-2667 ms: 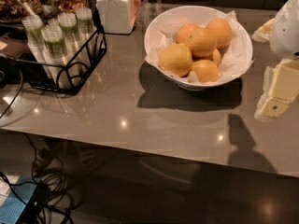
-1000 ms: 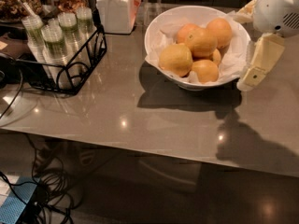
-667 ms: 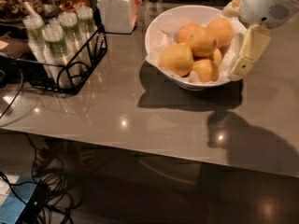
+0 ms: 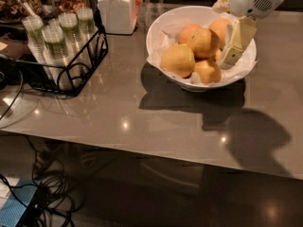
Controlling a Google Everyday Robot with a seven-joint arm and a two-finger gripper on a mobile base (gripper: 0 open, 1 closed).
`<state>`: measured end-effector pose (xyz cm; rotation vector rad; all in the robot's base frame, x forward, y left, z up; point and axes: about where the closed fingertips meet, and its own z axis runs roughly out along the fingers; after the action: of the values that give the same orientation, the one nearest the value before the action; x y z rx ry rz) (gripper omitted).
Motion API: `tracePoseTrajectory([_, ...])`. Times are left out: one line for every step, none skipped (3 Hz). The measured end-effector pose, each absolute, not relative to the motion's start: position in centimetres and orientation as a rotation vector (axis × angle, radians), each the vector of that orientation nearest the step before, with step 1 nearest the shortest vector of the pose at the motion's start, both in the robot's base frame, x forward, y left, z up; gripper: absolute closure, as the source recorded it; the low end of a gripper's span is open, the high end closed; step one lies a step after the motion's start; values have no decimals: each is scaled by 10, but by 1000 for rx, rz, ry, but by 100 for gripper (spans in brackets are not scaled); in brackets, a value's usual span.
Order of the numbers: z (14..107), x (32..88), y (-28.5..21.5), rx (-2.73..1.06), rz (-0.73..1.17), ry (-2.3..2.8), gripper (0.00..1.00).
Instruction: Pick orange from white bowl
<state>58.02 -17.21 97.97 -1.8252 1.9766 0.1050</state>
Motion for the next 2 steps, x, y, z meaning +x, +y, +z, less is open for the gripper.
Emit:
tracePoseTrajectory([980, 584, -170, -1819, 99, 1968, 18])
tracePoseTrajectory([979, 590, -169, -1811, 97, 1961, 9])
